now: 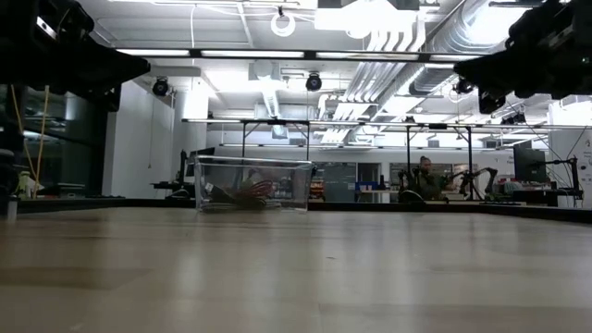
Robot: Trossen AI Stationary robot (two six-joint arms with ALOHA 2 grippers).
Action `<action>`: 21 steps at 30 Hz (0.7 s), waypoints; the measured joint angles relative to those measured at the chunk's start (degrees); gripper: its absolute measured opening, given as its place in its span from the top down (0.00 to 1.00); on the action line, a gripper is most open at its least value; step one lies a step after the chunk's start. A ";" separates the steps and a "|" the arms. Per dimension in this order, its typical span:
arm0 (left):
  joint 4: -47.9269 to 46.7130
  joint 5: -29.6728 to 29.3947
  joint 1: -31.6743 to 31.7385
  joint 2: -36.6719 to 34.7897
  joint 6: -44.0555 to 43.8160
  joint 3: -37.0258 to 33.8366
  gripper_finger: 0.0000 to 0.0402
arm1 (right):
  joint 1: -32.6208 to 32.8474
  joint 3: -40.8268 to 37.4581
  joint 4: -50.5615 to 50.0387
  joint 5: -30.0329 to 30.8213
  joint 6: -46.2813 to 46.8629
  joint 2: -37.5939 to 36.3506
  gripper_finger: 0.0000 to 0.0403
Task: Pick and place USB-C Cables
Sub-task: Return to Home Position
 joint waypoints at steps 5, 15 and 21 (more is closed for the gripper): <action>0.00 -0.01 0.00 0.00 0.00 0.00 1.00 | -0.25 -0.02 -9.25 -1.84 1.60 -1.42 1.00; 0.00 -0.03 0.00 0.01 0.00 0.00 1.00 | -0.21 0.02 -14.99 -2.12 0.41 -2.31 1.00; 0.00 -0.02 0.02 0.02 0.00 0.00 1.00 | -0.21 0.02 -15.01 -2.14 1.17 -1.88 1.00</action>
